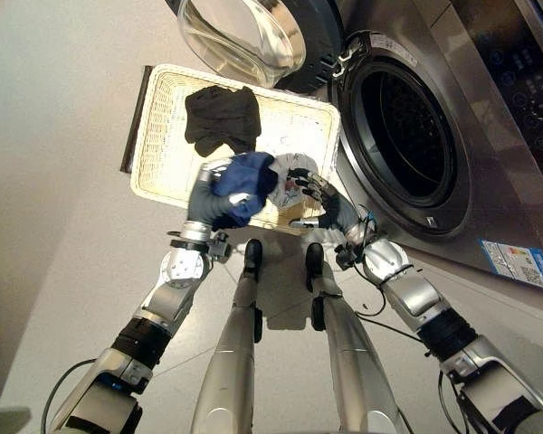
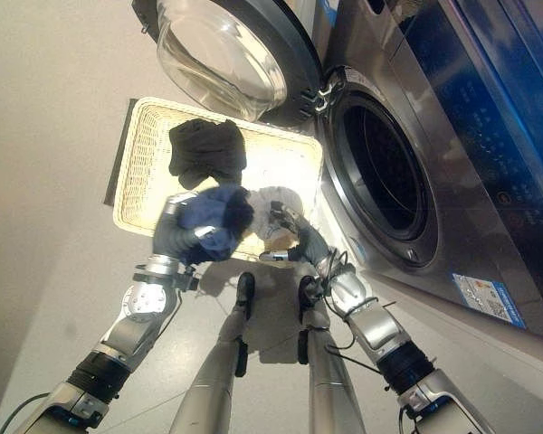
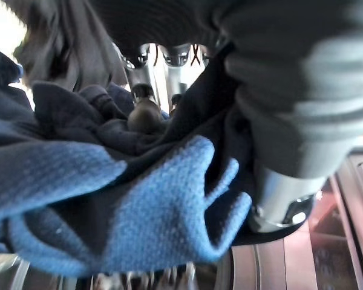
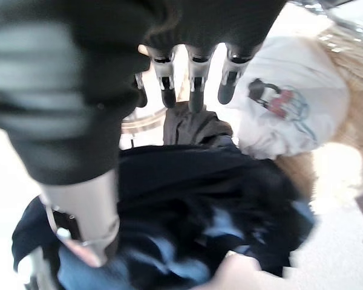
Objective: Put the clothes into the washing machine.
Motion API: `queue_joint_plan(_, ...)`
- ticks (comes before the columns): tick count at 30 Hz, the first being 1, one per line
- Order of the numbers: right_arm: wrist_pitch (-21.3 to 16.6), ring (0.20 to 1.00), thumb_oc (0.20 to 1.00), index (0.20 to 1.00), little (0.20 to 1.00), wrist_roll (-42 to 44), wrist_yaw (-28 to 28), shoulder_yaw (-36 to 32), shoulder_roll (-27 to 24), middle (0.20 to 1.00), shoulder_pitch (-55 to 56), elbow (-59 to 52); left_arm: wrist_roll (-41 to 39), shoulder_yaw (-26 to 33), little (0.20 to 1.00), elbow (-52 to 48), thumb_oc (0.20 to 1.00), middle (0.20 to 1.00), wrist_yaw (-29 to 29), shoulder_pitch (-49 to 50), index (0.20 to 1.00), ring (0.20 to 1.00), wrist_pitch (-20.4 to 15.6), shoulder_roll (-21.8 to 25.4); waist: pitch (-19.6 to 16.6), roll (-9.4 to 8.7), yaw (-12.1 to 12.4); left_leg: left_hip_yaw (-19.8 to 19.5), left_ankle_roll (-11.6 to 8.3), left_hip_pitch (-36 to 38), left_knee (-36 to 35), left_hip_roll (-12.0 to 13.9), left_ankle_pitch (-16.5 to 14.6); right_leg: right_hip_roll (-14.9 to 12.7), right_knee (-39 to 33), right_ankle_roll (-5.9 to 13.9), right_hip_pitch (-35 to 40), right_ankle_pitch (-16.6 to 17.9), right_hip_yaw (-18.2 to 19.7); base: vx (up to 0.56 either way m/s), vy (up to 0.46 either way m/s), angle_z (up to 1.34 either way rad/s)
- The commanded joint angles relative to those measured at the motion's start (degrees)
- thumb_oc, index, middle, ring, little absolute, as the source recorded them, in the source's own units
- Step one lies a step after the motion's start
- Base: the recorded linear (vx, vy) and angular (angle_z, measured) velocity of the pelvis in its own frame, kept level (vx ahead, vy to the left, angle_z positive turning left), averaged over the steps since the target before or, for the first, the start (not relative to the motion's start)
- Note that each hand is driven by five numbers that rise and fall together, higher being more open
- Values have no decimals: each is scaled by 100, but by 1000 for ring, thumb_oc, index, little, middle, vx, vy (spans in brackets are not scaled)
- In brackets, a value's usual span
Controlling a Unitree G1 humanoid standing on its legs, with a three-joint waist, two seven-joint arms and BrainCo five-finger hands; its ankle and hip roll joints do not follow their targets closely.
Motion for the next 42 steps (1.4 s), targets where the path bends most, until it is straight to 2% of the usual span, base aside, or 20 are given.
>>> queue_joint_plan(1, -37, 1000, 1000, 1000, 1000, -219, 433, 193, -266, 1000, -163, -549, -1154, -118, 200, -324, 200, 200, -1737, -359, 200, 200, 382, 0, -80, 137, -224, 484, 260, 117, 204, -353, -249, -35, -1178, 425, 497, 767, -280, 0, 0, 0)
queue_joint_plan(3, 4, 1000, 1000, 1000, 1000, -527, 351, 415, -431, 1000, -450, -499, -1773, -383, 200, -451, 200, 200, -2548, -587, 200, 200, 853, 62, -80, 145, -247, 518, 265, 132, 210, -350, -251, -37, -1161, 435, 494, 785, -267, 0, 0, 0)
queue_joint_plan(4, 28, 1000, 1000, 1000, 1000, -582, 345, 447, -450, 1000, -493, -499, -1870, -420, 200, -475, 200, 200, -2665, -622, 200, 200, 923, 72, -80, 146, -252, 524, 265, 133, 215, -350, -253, -35, -1157, 435, 493, 787, -260, 0, 0, 0)
queue_joint_plan(7, 200, 1000, 1000, 1000, 1000, -1004, 262, 747, -647, 1000, -768, -477, -2624, -704, 200, -771, 200, 200, -3571, -823, 200, 200, 1362, 106, -80, 157, -290, 598, 272, 162, 224, -337, -284, -44, -1164, 443, 501, 805, -225, 0, 0, 0)
queue_joint_plan(11, 248, 1000, 1000, 1000, 1000, -1265, 243, 920, -720, 1000, -870, -404, -2955, -799, 200, -967, 200, 200, -4030, -893, 200, 200, 1460, 129, -80, 156, -299, 633, 270, 179, 237, -333, -309, -57, -1183, 442, 516, 817, -212, 0, 0, 0)
queue_joint_plan(14, 399, 1000, 1000, 1000, 1000, -1931, 407, 1255, -873, 1000, -1088, -348, -3522, -786, 200, -1455, 200, 200, -4621, -969, 200, 200, 1469, 44, -80, 139, -284, 650, 276, 185, 255, -331, -348, -65, -1182, 420, 533, 797, -189, 0, 0, 0)
queue_joint_plan(17, 438, 1000, 1000, 1000, 1000, -1956, 496, 1337, -906, 1000, -1159, -325, -3567, -755, 200, -1586, 200, 200, -4657, -1004, 200, 200, 1436, -7, -80, 125, -275, 643, 278, 160, 275, -335, -353, -64, -1168, 409, 519, 786, -186, 0, 0, 0)
queue_joint_plan(19, 516, 1000, 1000, 1000, 1000, -1899, 776, 1443, -918, 1000, -1222, -318, -3683, -630, 200, -1892, 200, 200, -4620, -1085, 200, 200, 1335, -107, -80, 98, -247, 614, 280, 134, 280, -341, -350, -55, -1152, 387, 503, 768, -175, 0, 0, 0)
queue_joint_plan(22, 512, 1000, 1000, 1000, 1000, -1524, 931, 1467, -940, 1000, -1217, -273, -3691, -495, 200, -2026, 200, 200, -4492, -1157, 200, 200, 1214, -128, -80, 82, -230, 596, 278, 165, 258, -347, -350, -47, -1159, 374, 535, 749, -177, 0, 0, 0)
queue_joint_plan(27, 521, 1000, 1000, 1000, 1000, -814, 1126, 1287, -758, 1000, -973, -159, -3865, -81, 200, -2390, 200, 200, -4210, -1237, 200, 200, 923, -219, -80, 58, -193, 528, 292, 206, 294, -388, -386, -29, -1137, 335, 581, 694, -168, 0, 0, 0)
queue_joint_plan(31, 392, 1000, 1000, 1000, 1000, -796, 1112, 1147, -560, 1000, -836, 43, -4074, 196, 200, -2594, 200, 200, -4023, -1291, 200, 200, 869, -329, -80, 59, -166, 475, 291, 207, 347, -434, -411, -29, -1135, 313, 607, 672, -183, 0, 0, 0)
queue_joint_plan(35, 306, 1000, 1000, 1000, 1000, -923, 1112, 1094, -432, 1000, -789, 133, -4437, 366, 200, -2723, 200, 200, -4078, -1303, 200, 200, 1059, -475, -80, 72, -159, 442, 305, 212, 404, -475, -441, -31, -1126, 302, 623, 657, -178, 0, 0, 0)
queue_joint_plan(39, 334, 1000, 1000, 1000, 1000, -612, 1213, 1066, -339, 1000, -802, 82, -4449, 375, 200, -2791, 200, 200, -3994, -1302, 200, 200, 1232, -582, -80, 97, -161, 402, 316, 173, 438, -500, -439, -23, -1089, 296, 588, 650, -160, 0, 0, 0)
queue_joint_plan(40, 439, 1000, 1000, 1000, 1000, 89, 1525, 998, -180, 1000, -782, -56, -4324, 316, 200, -2785, 200, 200, -3727, -1321, 200, 200, 1300, -638, -80, 132, -168, 379, 330, 154, 421, -516, -413, -14, -1089, 289, 576, 653, -135, 0, 0, 0)
queue_joint_plan(41, 453, 922, 922, 922, 922, 178, 1563, 995, -169, 922, -776, -73, -4297, 309, 200, -2789, 200, 200, -3678, -1321, 200, 200, 1305, -642, -80, 134, -168, 377, 331, 154, 417, -518, -411, -14, -1090, 288, 576, 653, -132, 7, 29, -4)
queue_joint_plan(42, 522, 288, 288, 288, 288, 598, 1713, 971, -107, 288, -719, -135, -4171, 292, 200, -2754, 200, 200, -3522, -1287, 200, 200, 1276, -667, -80, 159, -170, 376, 338, 204, 389, -517, -427, -4, -1091, 289, 611, 629, -118, -1, 31, -6)
